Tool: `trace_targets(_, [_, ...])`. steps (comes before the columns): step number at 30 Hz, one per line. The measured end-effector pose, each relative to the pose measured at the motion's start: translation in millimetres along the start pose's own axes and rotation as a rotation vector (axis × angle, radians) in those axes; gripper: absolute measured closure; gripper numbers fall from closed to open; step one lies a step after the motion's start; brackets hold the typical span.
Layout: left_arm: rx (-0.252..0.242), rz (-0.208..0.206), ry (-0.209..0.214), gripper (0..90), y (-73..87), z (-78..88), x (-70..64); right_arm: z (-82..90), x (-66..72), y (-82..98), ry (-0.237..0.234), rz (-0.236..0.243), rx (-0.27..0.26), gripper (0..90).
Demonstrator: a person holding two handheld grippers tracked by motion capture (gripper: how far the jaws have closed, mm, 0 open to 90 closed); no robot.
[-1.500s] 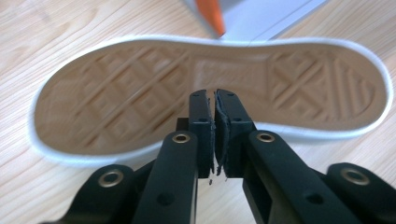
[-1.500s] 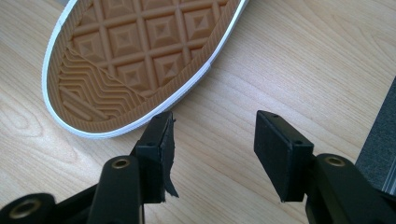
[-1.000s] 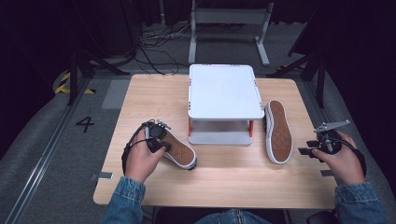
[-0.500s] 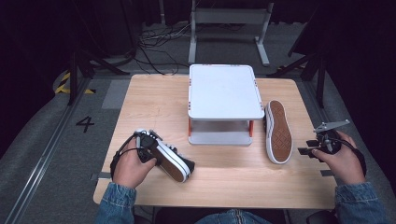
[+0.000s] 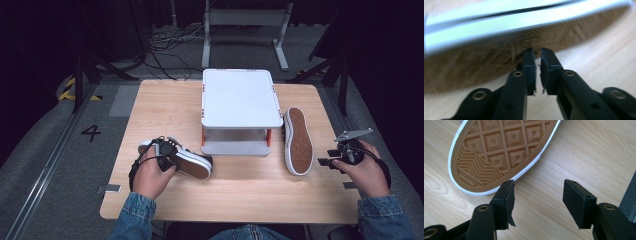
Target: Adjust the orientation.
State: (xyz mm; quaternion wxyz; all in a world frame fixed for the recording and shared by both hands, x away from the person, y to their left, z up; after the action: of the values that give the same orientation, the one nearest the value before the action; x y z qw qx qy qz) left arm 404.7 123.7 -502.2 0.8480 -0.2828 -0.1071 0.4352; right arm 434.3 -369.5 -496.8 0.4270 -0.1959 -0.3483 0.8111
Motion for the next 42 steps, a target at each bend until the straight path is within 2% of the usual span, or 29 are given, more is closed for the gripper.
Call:
trace_targets(1, [0.012,-0.01,-0.01,82.7,-1.0,0.6,0.6,-0.1,0.0,0.1,-0.001,0.0,0.0,43.8])
trace_targets(2, [0.012,-0.01,-0.01,80.5,-1.0,0.6,0.6,-0.1,0.0,0.1,-0.001,0.0,0.0,43.8])
trace_targets(4, [0.007,-0.008,0.0,76.0,-0.8,2.4,-1.7,0.1,-0.3,0.3,0.0,-0.003,0.0,43.7])
trace_targets(7, [-0.004,-0.004,0.019,75.3,-1.4,9.2,-5.3,0.8,-1.5,0.4,0.001,-0.007,-0.003,43.7])
trace_targets(10, [-0.05,-0.02,0.012,74.8,-11.5,23.0,-8.1,1.0,-2.0,0.9,0.001,-0.008,-0.001,43.7])
trace_targets(13, [-0.104,-0.027,0.026,74.9,-23.2,31.5,-12.1,1.8,-1.2,1.8,0.002,-0.009,-0.001,43.7])
trace_targets(15, [-0.139,-0.028,0.003,74.9,-32.9,33.0,-9.9,3.7,0.1,4.7,0.002,-0.011,0.0,43.7])
trace_targets(18, [-0.14,-0.028,-0.01,74.9,-36.7,30.5,-6.3,6.6,-1.2,8.9,0.01,-0.017,0.003,43.7])
trace_targets(23, [-0.078,-0.013,-0.001,76.8,-28.8,23.9,-4.8,8.8,-3.2,11.4,0.017,-0.025,0.003,43.7])
trace_targets(25, [-0.049,0.002,0.008,79.1,-21.7,25.7,-7.2,7.7,-3.2,11.0,0.011,-0.024,0.004,43.6])
trace_targets(30, [-0.02,0.039,0.038,82.1,-10.2,30.8,-12.2,5.3,-3.5,6.0,0.009,-0.016,0.002,43.3])
trace_targets(35, [0.026,0.074,0.071,83.8,8.8,39.2,-19.3,2.8,-4.5,-0.8,0.005,-0.006,-0.005,42.9])
trace_targets(37, [0.078,0.104,0.094,85.5,20.5,42.0,-24.8,1.4,-4.5,-4.2,0.001,-0.004,-0.009,42.8])
trace_targets(40, [0.239,0.094,0.144,86.9,47.6,37.6,-31.4,-0.5,-4.0,-8.6,0.0,0.005,-0.012,42.6])
trace_targets(42, [0.29,0.1,0.174,88.3,58.2,28.7,-34.7,-2.3,-2.9,-10.0,-0.006,0.011,-0.011,42.5])
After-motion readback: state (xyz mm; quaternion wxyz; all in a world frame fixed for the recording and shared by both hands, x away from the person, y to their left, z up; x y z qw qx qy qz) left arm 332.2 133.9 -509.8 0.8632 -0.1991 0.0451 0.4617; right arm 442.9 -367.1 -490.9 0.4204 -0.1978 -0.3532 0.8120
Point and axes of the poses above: each handheld gripper's, and its own axes: z roughly backward along the jaws, y roughly out of its underside, x roughly to its left, the point moved 10 cm from there along -z, roughly forward along the jaws, and after that the axes turned 15 degrees about -x, right-handed, at the moved point
